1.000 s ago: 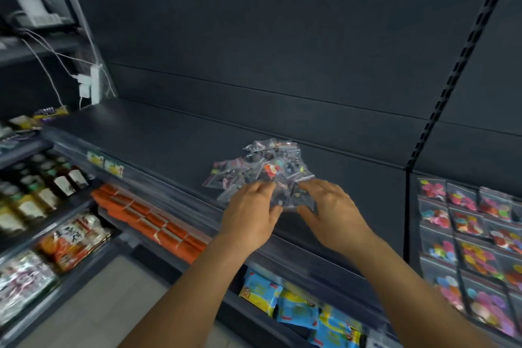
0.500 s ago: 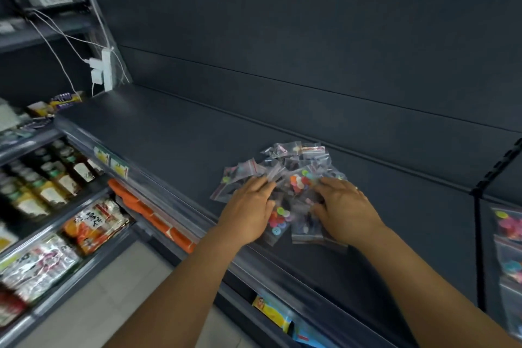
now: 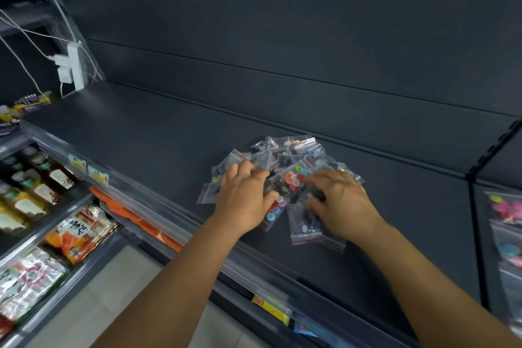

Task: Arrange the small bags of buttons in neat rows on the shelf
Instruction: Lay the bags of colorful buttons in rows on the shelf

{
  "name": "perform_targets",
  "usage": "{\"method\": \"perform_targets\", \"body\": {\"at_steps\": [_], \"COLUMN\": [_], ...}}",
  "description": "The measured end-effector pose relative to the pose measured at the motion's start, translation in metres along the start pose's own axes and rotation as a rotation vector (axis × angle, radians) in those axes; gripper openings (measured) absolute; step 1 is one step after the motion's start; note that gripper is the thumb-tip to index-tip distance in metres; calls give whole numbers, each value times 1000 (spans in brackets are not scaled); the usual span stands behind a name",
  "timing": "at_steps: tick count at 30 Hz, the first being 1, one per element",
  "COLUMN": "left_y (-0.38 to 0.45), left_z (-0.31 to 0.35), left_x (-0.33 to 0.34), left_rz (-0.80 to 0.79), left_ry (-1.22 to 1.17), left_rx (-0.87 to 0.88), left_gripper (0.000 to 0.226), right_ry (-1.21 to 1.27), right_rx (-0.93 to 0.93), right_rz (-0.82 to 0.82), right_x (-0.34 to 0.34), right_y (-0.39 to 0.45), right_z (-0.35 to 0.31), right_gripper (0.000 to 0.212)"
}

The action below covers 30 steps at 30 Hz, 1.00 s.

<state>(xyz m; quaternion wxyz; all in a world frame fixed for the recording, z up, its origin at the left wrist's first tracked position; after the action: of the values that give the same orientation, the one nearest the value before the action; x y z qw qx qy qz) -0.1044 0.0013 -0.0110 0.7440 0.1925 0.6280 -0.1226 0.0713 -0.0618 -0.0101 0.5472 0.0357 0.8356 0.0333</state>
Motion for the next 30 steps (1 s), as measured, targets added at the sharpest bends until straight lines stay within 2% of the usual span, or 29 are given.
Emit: {"method": "perform_targets", "body": {"at_steps": [5, 9, 13, 18, 21, 23, 26, 28, 30], "left_y": [-4, -4, -4, -1, 3, 5, 9, 11, 15], "left_z": [-3, -5, -5, -8, -11, -13, -17, -17, -15], "left_x": [2, 1, -1, -7, -9, -11, -6, -4, -4], "left_rz": [-60, -36, 25, 75, 83, 85, -28, -76, -87], "left_ry": [40, -40, -173, -375, -514, -542, -507, -477, -427], "left_rx": [9, 34, 55, 40, -11, -18, -7, 20, 39], "left_gripper": [57, 39, 11, 15, 11, 4, 42, 49, 46], "right_ry": [13, -65, 36, 149, 86, 89, 132, 188, 227], "right_rx": [-32, 25, 92, 301, 384, 413, 463, 497, 505], "right_rz": [29, -31, 22, 88, 52, 54, 99, 99, 110], "right_x": [10, 19, 15, 10, 13, 13, 13, 13, 13], "right_y": [16, 29, 33, 31, 28, 28, 30, 30, 30], "right_z": [-17, -19, -21, -17, -16, -17, -15, -14, -14], "right_gripper": [49, 58, 46, 32, 51, 54, 16, 32, 34]}}
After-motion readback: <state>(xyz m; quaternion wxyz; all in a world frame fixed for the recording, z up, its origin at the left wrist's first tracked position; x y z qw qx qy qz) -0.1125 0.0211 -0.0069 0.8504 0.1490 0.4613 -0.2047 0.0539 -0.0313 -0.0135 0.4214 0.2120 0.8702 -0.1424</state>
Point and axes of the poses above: each hand's wrist, its own y-axis towards the middle knuckle, its own x-axis out of the palm, z = x × y, the point moved 3 cm from there along y, towards the middle knuckle, and after that the axes turned 3 degrees about y, right-handed, at the moved point
